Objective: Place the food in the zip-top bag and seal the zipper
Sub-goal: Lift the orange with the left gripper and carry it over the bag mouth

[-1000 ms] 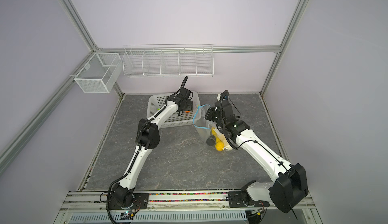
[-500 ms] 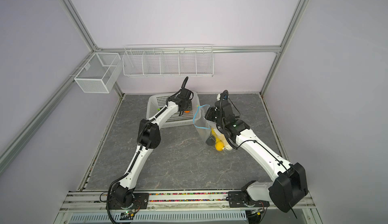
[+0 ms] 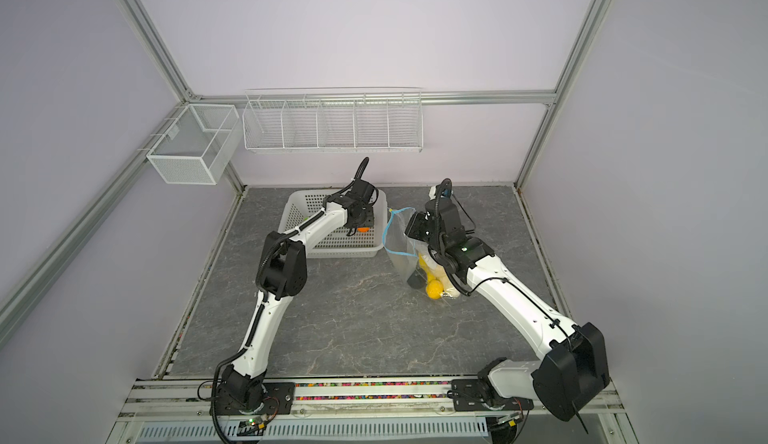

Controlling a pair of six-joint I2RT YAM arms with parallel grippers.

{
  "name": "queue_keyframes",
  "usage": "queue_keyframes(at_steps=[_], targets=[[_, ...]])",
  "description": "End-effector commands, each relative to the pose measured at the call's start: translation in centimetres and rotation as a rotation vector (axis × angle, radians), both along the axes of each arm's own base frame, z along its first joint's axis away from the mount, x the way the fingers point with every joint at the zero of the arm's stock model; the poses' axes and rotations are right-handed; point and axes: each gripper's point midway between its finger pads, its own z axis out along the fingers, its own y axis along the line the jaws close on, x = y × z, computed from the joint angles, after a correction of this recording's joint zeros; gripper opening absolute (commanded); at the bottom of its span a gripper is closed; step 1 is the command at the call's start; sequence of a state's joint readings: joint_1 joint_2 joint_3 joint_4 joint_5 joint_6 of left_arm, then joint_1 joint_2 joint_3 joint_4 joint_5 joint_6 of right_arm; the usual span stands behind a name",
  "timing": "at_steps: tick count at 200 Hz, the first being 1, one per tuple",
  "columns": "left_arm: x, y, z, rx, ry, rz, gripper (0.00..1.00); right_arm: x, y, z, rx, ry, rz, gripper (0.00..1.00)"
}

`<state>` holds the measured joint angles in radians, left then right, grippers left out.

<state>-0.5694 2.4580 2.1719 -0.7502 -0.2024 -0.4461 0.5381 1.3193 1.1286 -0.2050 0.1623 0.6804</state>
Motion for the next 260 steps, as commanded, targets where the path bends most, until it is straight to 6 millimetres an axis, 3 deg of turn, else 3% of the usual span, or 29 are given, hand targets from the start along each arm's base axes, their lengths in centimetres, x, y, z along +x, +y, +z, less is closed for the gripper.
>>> queue_keyframes(at_steps=[1, 40, 98, 143, 187, 216, 260], targets=[[-1.4, 0.7, 1.6, -0.029, 0.027, 0.016, 0.43, -0.2, 0.1, 0.7, 0.027, -0.022, 0.005, 0.06], [-2.5, 1.0, 3.2, -0.069, 0.023, 0.030, 0.42, -0.2, 0.3, 0.7, 0.030, -0.020, 0.010, 0.06], [-5.1, 1.5, 8.7, -0.178, -0.025, 0.036, 0.41, -0.4, 0.5, 0.8, 0.035, -0.025, 0.015, 0.06], [-9.9, 1.0, 16.0, -0.335, -0.073, -0.022, 0.41, -0.4, 0.9, 0.7, 0.043, -0.025, 0.020, 0.06], [-16.3, -1.6, 23.4, -0.485, -0.161, -0.153, 0.44, -0.7, 1.5, 1.8, 0.056, -0.057, 0.036, 0.06], [-18.2, -3.6, 25.1, -0.550, -0.165, -0.217, 0.45, -1.1, 1.0, 1.6, 0.060, -0.056, 0.024, 0.06], [-18.4, -5.5, 24.3, -0.604, -0.153, -0.254, 0.45, -1.4, 0.6, 2.1, 0.062, -0.067, 0.018, 0.06]])
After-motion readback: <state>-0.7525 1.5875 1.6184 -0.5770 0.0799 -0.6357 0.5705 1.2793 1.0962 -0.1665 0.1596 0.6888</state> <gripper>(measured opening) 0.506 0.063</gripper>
